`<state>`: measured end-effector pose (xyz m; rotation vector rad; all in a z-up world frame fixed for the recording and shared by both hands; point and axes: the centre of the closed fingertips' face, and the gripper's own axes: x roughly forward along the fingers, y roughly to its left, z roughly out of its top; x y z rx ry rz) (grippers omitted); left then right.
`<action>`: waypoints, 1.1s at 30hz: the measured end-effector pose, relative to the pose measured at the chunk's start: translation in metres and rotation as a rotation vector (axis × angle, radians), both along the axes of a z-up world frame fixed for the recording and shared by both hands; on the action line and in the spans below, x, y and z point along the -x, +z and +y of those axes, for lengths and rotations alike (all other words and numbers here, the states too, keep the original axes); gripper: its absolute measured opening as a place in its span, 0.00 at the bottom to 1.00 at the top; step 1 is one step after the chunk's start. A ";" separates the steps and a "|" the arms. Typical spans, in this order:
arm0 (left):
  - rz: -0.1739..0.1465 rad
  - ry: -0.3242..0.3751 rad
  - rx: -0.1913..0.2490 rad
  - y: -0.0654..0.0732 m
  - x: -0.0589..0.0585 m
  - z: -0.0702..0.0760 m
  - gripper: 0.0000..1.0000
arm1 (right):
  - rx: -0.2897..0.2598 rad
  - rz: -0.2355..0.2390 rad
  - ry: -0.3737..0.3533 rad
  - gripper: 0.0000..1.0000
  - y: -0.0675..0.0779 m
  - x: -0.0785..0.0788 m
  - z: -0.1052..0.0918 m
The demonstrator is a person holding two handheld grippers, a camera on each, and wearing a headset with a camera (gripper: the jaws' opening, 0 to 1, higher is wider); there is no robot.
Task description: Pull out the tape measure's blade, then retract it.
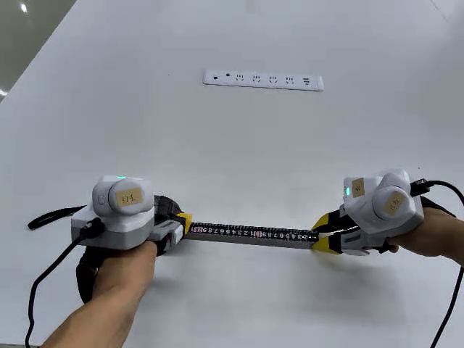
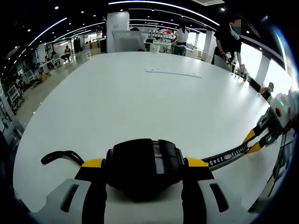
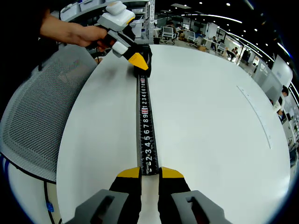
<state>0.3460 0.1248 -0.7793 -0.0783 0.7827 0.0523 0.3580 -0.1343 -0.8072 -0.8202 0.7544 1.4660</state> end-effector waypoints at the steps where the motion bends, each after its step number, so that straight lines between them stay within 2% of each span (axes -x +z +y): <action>1: 0.001 0.001 0.001 0.000 0.000 0.000 0.60 | 0.000 0.000 0.000 0.09 0.000 0.000 0.000; 10: -0.004 -0.004 -0.009 -0.001 -0.001 0.001 0.59 | 0.002 0.001 -0.008 0.09 0.000 0.001 0.000; 33: -0.007 -0.005 -0.004 -0.001 -0.001 0.002 0.59 | 0.013 0.002 -0.016 0.09 0.000 0.001 0.000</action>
